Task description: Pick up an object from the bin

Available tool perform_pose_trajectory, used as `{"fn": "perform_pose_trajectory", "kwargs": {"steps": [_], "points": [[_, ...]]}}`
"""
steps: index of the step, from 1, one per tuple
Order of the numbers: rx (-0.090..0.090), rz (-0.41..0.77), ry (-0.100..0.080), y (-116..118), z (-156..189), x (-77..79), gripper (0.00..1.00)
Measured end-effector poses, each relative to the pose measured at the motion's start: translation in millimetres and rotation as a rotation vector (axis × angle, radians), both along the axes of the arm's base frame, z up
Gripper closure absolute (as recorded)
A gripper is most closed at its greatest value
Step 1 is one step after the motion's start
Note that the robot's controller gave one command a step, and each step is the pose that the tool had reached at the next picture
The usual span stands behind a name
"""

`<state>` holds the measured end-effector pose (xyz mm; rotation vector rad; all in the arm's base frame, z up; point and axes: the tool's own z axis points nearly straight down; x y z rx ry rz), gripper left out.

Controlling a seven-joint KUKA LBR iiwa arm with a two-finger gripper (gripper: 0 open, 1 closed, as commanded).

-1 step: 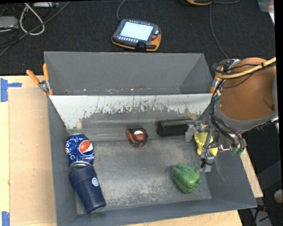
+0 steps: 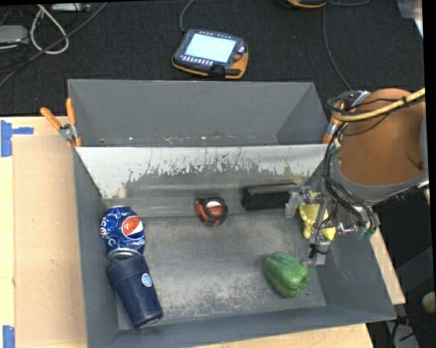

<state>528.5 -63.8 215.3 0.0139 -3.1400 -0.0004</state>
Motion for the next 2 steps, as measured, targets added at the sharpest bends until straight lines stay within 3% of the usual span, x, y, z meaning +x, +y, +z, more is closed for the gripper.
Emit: {"fn": "perform_pose_trajectory", "kwargs": {"steps": [1,2], "points": [[0.000,0.181,-0.002,-31.1,74.1,-2.8,0.00],[0.001,0.022,-0.004,15.1,-17.9,41.6,0.00]]}}
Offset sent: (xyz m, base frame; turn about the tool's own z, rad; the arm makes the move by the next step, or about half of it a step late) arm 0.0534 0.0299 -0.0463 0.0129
